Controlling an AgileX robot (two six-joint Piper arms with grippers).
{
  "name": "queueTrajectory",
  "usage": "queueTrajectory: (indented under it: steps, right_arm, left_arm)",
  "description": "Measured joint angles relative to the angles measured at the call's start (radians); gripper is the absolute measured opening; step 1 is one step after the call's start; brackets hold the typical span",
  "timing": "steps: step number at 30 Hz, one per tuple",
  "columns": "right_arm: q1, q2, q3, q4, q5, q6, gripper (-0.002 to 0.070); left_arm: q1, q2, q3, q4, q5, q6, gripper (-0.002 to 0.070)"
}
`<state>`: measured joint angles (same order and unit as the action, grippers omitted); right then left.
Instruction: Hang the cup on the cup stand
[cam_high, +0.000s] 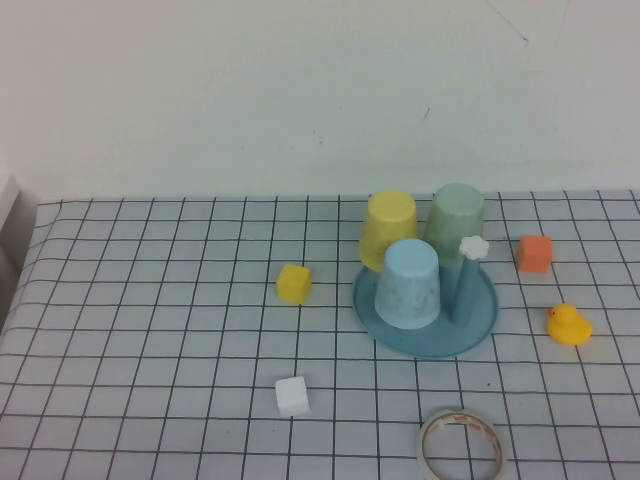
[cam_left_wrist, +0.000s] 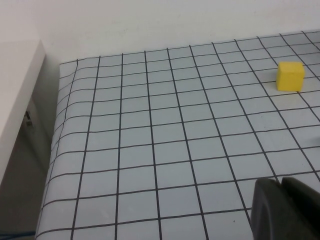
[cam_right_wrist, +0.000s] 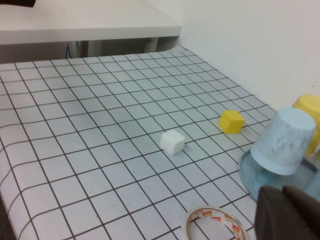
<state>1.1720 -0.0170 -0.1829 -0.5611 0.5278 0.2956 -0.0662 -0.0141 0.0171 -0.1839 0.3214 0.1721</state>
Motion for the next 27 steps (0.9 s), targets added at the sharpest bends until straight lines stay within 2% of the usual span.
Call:
queueTrajectory:
  steps: [5,11,14,21,27]
  right_arm:
    - [0.000,0.000,0.000,0.000,0.000,0.000,-0.0001]
    - [0.000,0.000,0.000,0.000,0.000,0.000,-0.0001]
    - [0.000,0.000,0.000,0.000,0.000,0.000,-0.0001]
    - [0.000,0.000,0.000,0.000,0.000,0.000,-0.0001]
    - [0.000,0.000,0.000,0.000,0.000,0.000,-0.0001]
  left_arm:
    - [0.000,0.000,-0.002,0.025,0.005,-0.031,-0.0001]
    - [0.000,0.000,-0.005,0.157,0.019,-0.190,-0.0001]
    - [0.000,0.000,-0.005,0.184,0.019,-0.222,-0.0001]
    - [0.000,0.000,-0.005,0.192,0.019,-0.153,-0.0001]
    - [0.000,0.000,-0.005,0.192,0.019,-0.159,-0.0001]
